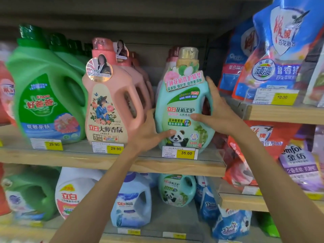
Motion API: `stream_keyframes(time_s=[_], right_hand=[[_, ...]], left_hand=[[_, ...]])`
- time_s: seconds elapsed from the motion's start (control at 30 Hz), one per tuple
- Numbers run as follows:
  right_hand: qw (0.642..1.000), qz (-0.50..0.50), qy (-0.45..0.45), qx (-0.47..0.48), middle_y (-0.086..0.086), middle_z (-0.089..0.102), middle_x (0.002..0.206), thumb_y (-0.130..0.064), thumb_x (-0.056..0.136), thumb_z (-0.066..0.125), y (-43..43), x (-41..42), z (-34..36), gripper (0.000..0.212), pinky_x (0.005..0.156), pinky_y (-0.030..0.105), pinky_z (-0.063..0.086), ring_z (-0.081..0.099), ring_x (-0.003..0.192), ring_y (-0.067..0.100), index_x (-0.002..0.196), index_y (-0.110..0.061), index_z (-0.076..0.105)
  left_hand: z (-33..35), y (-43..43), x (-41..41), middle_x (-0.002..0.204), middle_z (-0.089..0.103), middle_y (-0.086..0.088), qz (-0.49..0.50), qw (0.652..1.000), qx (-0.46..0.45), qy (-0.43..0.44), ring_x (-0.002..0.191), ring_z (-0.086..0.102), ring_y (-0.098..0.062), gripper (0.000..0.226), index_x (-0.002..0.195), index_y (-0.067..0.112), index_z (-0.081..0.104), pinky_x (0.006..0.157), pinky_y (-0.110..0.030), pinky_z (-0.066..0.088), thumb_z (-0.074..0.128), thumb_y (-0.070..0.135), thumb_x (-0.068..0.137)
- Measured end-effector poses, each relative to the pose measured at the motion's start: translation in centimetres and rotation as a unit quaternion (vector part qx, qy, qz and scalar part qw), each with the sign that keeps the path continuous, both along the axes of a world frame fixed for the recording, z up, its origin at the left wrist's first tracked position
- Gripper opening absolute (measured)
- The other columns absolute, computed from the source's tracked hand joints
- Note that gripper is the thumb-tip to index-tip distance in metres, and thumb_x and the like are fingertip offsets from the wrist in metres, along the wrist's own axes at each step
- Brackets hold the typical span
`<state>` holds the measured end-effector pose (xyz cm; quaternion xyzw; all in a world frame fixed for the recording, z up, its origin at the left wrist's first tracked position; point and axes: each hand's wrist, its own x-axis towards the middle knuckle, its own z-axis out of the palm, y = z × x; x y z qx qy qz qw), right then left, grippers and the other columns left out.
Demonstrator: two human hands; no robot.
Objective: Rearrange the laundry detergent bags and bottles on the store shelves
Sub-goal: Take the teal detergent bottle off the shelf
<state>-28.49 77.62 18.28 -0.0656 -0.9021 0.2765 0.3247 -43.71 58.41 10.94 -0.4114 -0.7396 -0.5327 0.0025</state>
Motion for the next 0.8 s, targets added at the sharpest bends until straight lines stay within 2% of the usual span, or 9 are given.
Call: stream_keyframes(time_s=[0.1, 0.23, 0.37, 0.43, 0.57, 0.63, 0.7, 0.73, 0.8], right_hand=[[0.999, -0.006, 0.030, 0.011, 0.007, 0.044, 0.147, -0.038, 0.072, 0.084, -0.4, 0.1, -0.3, 0.117, 0.106, 0.040, 0.036, 0.039, 0.138, 0.023, 0.152, -0.052, -0.001], [0.997, 0.004, 0.078, 0.016, 0.009, 0.049, 0.140, -0.043, 0.067, 0.085, -1.3, 1.3, -0.7, 0.115, 0.106, 0.051, 0.041, 0.045, 0.132, 0.024, 0.148, -0.060, 0.005], [0.995, -0.004, 0.099, 0.029, 0.004, 0.049, 0.138, -0.048, 0.064, 0.086, -2.4, 2.8, -0.6, 0.113, 0.102, 0.051, 0.045, 0.049, 0.126, 0.024, 0.148, -0.060, 0.011], [0.993, -0.023, 0.100, 0.055, 0.000, 0.047, 0.133, -0.042, 0.067, 0.086, -3.3, 3.7, -0.7, 0.111, 0.096, 0.051, 0.048, 0.051, 0.120, 0.023, 0.147, -0.061, 0.012], [0.980, -0.034, 0.140, 0.136, -0.003, 0.042, 0.122, -0.047, 0.069, 0.083, -4.9, 5.4, 0.2, 0.107, 0.089, 0.044, 0.051, 0.052, 0.113, 0.020, 0.146, -0.061, 0.010], [0.975, -0.032, 0.162, 0.150, -0.006, 0.041, 0.119, -0.045, 0.068, 0.084, -5.4, 6.2, 1.2, 0.108, 0.081, 0.035, 0.049, 0.049, 0.105, 0.010, 0.147, -0.059, 0.011], [0.971, -0.029, 0.179, 0.154, -0.007, 0.041, 0.119, -0.044, 0.068, 0.085, -6.2, 7.1, 2.3, 0.109, 0.076, 0.031, 0.045, 0.044, 0.101, 0.002, 0.147, -0.059, 0.011], [0.970, -0.027, 0.188, 0.155, -0.009, 0.041, 0.119, -0.045, 0.068, 0.085, -6.7, 7.5, 2.8, 0.109, 0.076, 0.031, 0.044, 0.042, 0.100, 0.000, 0.147, -0.060, 0.011], [0.968, -0.021, 0.200, 0.151, -0.007, 0.044, 0.122, -0.046, 0.066, 0.085, -7.6, 8.2, 3.4, 0.111, 0.081, 0.033, 0.046, 0.040, 0.101, -0.003, 0.146, -0.063, 0.009]], left_hand=[[-0.1, -0.2, 0.6, 0.135, 0.052, 0.030, 0.001, 1.000, 0.009, 0.028, 0.128, 0.055, -0.004, 0.105, 0.147, 0.025, 0.031, 0.108, -0.038, 0.048, 0.084, 0.061, 0.065], [-0.2, -0.6, 1.6, 0.133, 0.058, 0.014, 0.029, 0.998, 0.026, 0.042, 0.121, 0.058, -0.007, 0.096, 0.140, 0.026, 0.037, 0.104, -0.037, 0.050, 0.085, 0.058, 0.064], [-0.4, -1.6, 3.3, 0.138, 0.055, 0.014, 0.039, 0.995, 0.064, 0.069, 0.118, 0.054, 0.003, 0.100, 0.149, 0.021, 0.030, 0.090, -0.002, 0.042, 0.087, 0.044, 0.071], [-0.2, -1.8, 4.0, 0.145, 0.051, 0.011, 0.035, 0.992, 0.082, 0.089, 0.126, 0.052, 0.004, 0.106, 0.153, 0.025, 0.025, 0.099, -0.010, 0.045, 0.086, 0.050, 0.070], [0.5, -2.0, 4.5, 0.146, 0.052, 0.014, 0.072, 0.981, 0.130, 0.127, 0.135, 0.050, -0.004, 0.105, 0.145, 0.054, 0.019, 0.110, -0.035, 0.047, 0.090, 0.050, 0.068], [1.0, -2.2, 5.0, 0.137, 0.058, 0.017, 0.059, 0.978, 0.163, 0.113, 0.130, 0.055, -0.006, 0.097, 0.143, 0.045, 0.029, 0.106, -0.044, 0.050, 0.092, 0.033, 0.069], [1.7, -3.0, 5.6, 0.134, 0.058, 0.016, 0.039, 0.976, 0.187, 0.108, 0.128, 0.058, -0.009, 0.101, 0.151, 0.018, 0.027, 0.104, -0.047, 0.052, 0.090, 0.014, 0.072], [2.2, -3.5, 6.0, 0.135, 0.057, 0.016, 0.029, 0.975, 0.197, 0.103, 0.128, 0.058, -0.009, 0.104, 0.152, 0.008, 0.021, 0.102, -0.047, 0.054, 0.088, 0.007, 0.073], [2.9, -4.7, 6.8, 0.130, 0.057, 0.023, 0.017, 0.972, 0.205, 0.109, 0.124, 0.060, -0.006, 0.095, 0.148, 0.006, 0.026, 0.097, -0.040, 0.057, 0.085, 0.000, 0.074]])
